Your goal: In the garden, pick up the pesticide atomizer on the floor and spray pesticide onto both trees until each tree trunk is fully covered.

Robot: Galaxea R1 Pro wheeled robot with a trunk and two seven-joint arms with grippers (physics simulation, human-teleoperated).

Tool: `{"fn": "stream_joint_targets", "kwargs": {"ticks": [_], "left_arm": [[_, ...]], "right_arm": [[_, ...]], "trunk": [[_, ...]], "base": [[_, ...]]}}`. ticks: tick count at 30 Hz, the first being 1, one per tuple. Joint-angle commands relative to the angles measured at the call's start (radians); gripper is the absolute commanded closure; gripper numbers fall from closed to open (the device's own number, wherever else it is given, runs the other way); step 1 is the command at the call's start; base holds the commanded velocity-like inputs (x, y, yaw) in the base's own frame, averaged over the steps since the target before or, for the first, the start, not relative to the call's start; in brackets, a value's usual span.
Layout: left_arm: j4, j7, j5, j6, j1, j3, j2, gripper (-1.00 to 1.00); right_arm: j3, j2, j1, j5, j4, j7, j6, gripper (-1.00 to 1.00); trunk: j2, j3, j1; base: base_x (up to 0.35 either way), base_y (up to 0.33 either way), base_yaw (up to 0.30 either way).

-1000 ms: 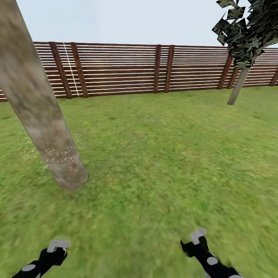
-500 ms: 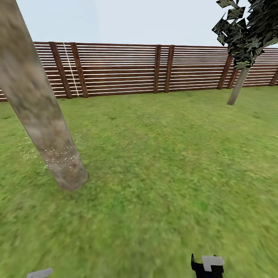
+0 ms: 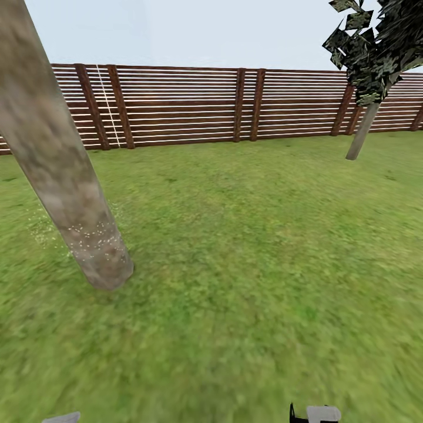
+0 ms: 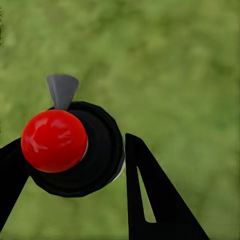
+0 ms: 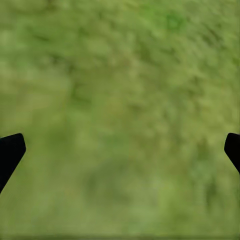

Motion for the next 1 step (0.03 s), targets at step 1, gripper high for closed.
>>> {"fn": "stream_joint_targets", "kwargs": {"ticks": [1], "left_arm": [[0.001, 0.000, 0.002, -0.003, -0.001, 0.001, 0.001, 1.00]], "right_arm": [[0.000, 0.000, -0.001, 0.010, 0.001, -0.009, 0.000, -1.00]], "trunk": [[0.000, -0.001, 0.000]], "base": [[0.000, 0.000, 0.000]]}}
